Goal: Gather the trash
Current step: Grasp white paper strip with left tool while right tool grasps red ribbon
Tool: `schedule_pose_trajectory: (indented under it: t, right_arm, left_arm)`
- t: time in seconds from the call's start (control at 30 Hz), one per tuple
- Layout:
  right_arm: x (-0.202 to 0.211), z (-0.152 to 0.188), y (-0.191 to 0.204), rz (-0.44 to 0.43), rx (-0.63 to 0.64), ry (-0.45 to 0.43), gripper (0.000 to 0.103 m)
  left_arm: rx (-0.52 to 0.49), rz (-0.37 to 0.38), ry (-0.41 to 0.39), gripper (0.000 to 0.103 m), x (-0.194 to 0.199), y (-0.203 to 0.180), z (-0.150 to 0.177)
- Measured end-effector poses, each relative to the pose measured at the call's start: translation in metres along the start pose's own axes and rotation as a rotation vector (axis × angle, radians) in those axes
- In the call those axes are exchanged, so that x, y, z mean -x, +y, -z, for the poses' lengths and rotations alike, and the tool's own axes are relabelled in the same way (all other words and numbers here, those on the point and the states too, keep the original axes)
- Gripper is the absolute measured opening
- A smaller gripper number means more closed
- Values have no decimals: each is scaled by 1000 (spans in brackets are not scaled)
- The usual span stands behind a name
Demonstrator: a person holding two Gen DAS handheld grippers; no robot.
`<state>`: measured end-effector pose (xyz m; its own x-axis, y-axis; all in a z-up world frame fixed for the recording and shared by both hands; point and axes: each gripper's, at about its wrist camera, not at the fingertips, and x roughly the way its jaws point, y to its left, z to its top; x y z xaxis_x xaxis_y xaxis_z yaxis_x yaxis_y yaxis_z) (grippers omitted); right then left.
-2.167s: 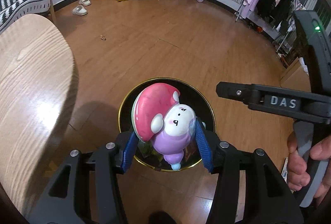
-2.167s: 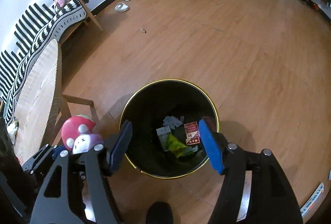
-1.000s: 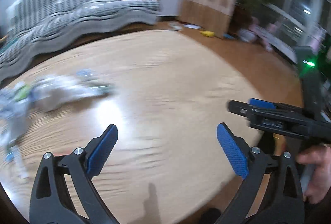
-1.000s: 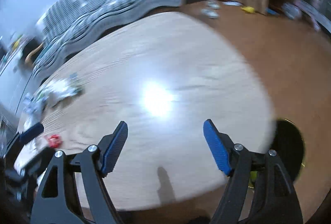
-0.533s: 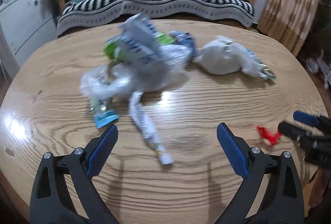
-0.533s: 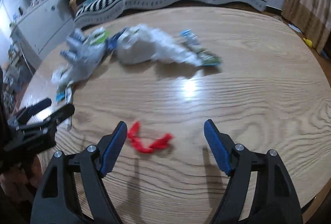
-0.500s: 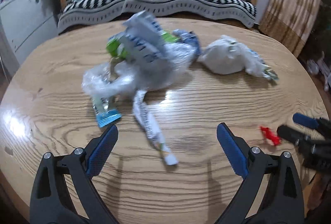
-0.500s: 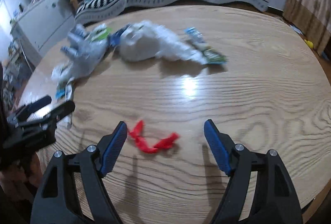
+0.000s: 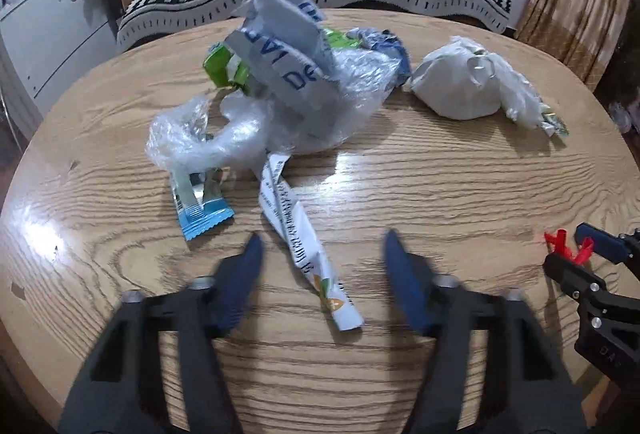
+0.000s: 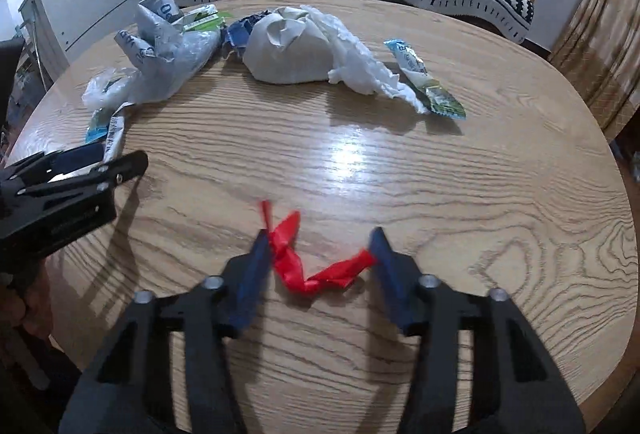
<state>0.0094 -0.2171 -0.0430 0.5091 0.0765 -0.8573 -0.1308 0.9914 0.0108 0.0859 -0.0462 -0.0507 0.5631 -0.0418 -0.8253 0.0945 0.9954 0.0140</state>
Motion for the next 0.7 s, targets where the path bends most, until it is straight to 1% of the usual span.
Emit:
schedule_pose_trajectory:
  t: [0.03,0.1,0.13,0.27,0.37,0.4,0.43,0.57,0.7]
  right_arm:
    - [1,0,0,-2,3,-1,42]
    - [3,1,-1,-7,9,-6,39]
    - [5,2,-1,-6,9,-11,39]
    - [14,3,-11,-5,-9,-27,39]
    - [23,5,-23,-14,-40,-46,39]
    - [26,4,-26,-15,-47,-52,39]
    - [29,4,-29,-17,-54,-57,39]
    - [40,10,-46,-19,-86,-75,39]
    - [54,18,-70,-9,-125,-95,39]
  left_arm:
    - [-6,-5,0,24,1,-1,0]
    - [3,8,9,15,2,-2,-1]
    - [25,28,18,13,3,0,0]
    - [37,52,19,12,12,-4,1]
    - [46,103,1,12,26,-7,2]
    - [51,140,-20,12,34,-10,2]
    - [49,158,-35,12,40,-12,2]
    - [8,206,-116,12,64,-35,-1]
    - [-41,248,-137,12,75,-71,-2]
